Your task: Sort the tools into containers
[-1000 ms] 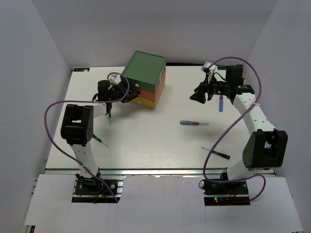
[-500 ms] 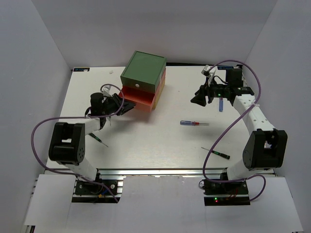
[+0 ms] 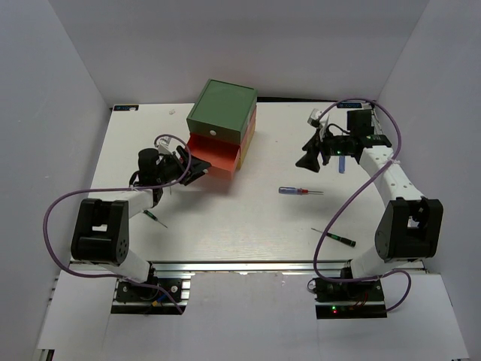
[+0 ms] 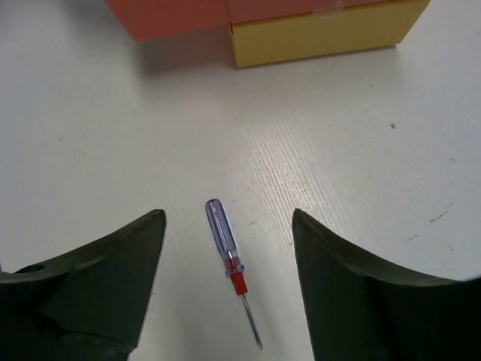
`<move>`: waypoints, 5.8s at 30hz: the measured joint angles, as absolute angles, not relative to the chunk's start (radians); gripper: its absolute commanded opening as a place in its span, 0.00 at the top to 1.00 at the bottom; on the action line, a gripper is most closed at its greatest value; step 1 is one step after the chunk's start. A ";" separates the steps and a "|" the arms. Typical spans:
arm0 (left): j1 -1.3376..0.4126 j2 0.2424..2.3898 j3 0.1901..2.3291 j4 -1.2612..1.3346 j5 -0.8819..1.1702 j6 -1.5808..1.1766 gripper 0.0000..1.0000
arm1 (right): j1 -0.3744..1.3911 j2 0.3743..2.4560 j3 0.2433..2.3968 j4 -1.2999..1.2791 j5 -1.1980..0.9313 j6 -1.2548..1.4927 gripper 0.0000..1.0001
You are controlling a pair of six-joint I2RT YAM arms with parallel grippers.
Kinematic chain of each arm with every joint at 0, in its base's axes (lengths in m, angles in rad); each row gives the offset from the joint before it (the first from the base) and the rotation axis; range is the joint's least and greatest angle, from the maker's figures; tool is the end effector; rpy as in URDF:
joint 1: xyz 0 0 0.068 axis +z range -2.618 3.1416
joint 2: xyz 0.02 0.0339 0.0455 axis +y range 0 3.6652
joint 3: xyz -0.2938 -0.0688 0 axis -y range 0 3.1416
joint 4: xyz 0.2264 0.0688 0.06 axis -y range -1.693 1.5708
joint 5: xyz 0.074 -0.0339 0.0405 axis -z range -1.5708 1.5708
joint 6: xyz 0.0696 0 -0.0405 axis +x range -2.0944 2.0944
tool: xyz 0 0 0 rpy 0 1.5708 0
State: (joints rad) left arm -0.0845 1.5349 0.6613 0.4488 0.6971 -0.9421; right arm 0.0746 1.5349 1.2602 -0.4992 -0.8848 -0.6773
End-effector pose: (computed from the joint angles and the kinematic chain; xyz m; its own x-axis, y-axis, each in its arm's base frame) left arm 0.3120 -0.0713 0.2196 -0.7653 -0.5575 -0.3218 0.0487 0.4484 -0.8925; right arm 0.3232 0.0782 0.3209 -0.1677 -0.4106 -0.8963 -0.9036 0.4275 -0.0268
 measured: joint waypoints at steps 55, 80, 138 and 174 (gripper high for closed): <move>-0.056 0.693 0.648 -0.453 0.090 -0.670 0.12 | 0.556 1.663 1.486 -0.737 -0.615 -1.126 1.00; -0.055 0.538 0.648 -0.574 0.030 -0.682 0.12 | 0.788 2.075 1.849 -0.105 -0.333 -0.414 0.93; 0.137 2.008 1.455 -0.595 -0.078 -0.656 0.26 | 0.110 1.489 1.173 -0.365 -0.756 -0.619 0.26; 0.158 1.773 1.293 -0.650 -0.128 -0.604 1.00 | 0.071 1.451 1.146 -0.366 -0.766 -0.628 0.27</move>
State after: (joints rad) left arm 0.1581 1.7733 1.2926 -0.6498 -0.1280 -0.6037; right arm 0.0711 1.4509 1.1458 -0.3656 -0.7662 -0.6281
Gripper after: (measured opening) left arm 0.352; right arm 0.731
